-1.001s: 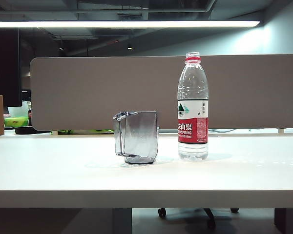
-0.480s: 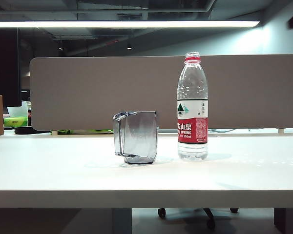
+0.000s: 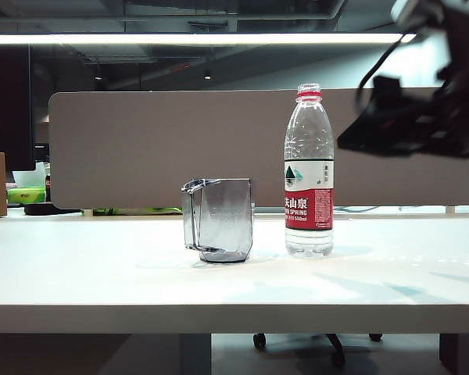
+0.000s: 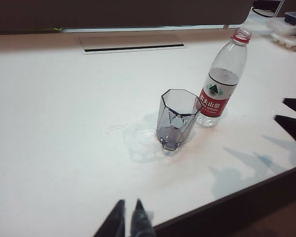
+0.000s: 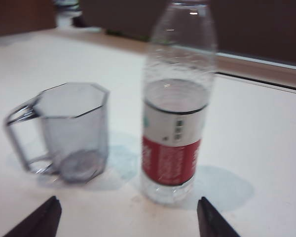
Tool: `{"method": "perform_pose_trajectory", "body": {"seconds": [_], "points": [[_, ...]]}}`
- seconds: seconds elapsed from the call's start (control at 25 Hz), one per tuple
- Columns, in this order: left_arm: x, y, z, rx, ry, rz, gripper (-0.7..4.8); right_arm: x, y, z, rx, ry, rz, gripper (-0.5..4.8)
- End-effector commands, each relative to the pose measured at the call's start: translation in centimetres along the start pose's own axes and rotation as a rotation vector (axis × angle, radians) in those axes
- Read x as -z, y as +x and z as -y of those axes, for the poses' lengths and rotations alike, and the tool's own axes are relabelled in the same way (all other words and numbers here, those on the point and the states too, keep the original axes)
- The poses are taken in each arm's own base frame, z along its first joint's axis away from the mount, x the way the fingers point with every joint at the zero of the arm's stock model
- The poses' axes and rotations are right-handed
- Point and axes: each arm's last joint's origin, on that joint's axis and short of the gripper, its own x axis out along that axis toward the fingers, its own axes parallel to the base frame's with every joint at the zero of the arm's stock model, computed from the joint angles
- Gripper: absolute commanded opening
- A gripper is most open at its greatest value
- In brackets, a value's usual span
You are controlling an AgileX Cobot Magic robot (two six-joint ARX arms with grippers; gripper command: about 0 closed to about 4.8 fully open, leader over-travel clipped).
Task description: Pick up the mineral water bottle on the table and pour water into the mug until it's half full.
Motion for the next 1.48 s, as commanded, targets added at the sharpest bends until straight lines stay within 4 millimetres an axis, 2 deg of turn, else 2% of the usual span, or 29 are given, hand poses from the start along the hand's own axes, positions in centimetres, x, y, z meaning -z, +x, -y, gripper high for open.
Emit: {"method": "perform_pose_trajectory", "body": {"seconds": [0.04,0.16,0.36,0.6,0.88,1.12,1.44,1.48], "points": [[-0.2,-0.1,0.1,0.001,0.008,0.010,0.22,0.7,3.1,0.0,0.034,0.064,0.073,4.02],[-0.2,-0.1,0.1,0.001,0.008,0.010,0.22,1.7,5.8,-0.1,0.034,0.086,0.060,4.16],[-0.2,-0.1,0.1,0.001,0.007,0.010,0.22,1.8,8.3,-0.1,0.068,0.098,0.063,4.43],[-0.2,-0.1,0.1,0.001,0.008,0.010,0.22,2.0,11.6,-0.2,0.074,0.097,0.037,4.45],[-0.2,-0.1,0.1,0.001,0.007,0.010,0.22,1.8,14.3,0.6,0.112,0.097,0.010,4.45],[-0.2,-0.1,0.1,0.001,0.007,0.010,0.22,1.7,15.8,1.7,0.113,0.100,-0.010,4.45],[0.0,-0.1,0.1,0.002,-0.009,-0.002,0.22,1.8,17.4,1.7,0.074,0.101,-0.031,4.45],[0.0,-0.1,0.1,0.003,-0.015,-0.010,0.22,1.8,17.6,1.8,0.074,0.101,-0.029,4.28]]}}
